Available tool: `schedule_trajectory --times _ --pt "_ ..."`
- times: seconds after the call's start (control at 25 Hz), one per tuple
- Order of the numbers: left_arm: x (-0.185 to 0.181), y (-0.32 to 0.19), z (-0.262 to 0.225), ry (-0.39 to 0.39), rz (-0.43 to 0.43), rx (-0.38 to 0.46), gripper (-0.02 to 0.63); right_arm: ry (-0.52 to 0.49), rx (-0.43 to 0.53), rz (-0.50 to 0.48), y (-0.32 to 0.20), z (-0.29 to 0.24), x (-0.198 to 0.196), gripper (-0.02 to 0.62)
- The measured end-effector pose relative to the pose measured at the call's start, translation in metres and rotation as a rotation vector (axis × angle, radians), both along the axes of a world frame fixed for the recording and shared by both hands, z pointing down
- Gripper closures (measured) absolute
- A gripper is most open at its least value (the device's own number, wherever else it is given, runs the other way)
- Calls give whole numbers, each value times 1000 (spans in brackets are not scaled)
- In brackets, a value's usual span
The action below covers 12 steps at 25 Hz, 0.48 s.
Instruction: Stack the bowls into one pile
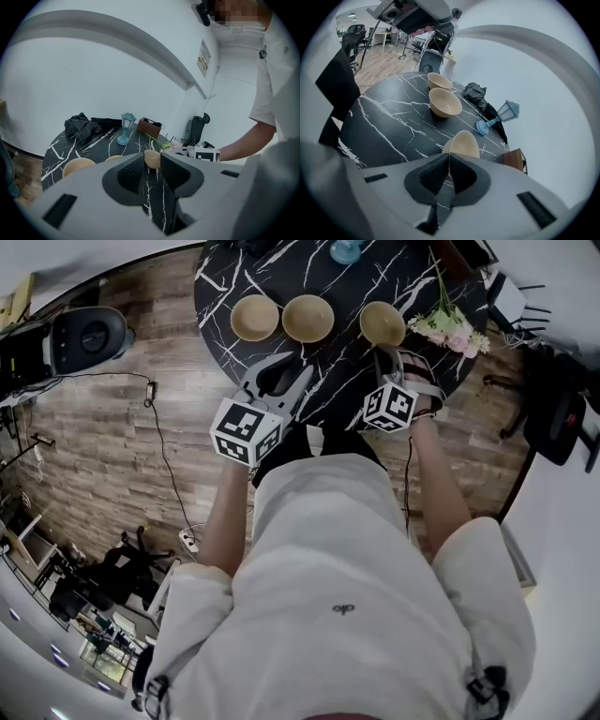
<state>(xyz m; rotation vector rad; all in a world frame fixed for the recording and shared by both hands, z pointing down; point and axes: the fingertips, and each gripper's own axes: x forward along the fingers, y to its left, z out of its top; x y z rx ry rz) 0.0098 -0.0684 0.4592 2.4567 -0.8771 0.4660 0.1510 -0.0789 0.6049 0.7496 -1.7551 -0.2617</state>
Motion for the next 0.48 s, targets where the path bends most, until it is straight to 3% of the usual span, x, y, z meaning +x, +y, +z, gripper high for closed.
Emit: schedule_trajectory --times 0.48 --pt "-11 0 -7 2 -40 25 499 10 66 -52 -11 -22 -11 586"
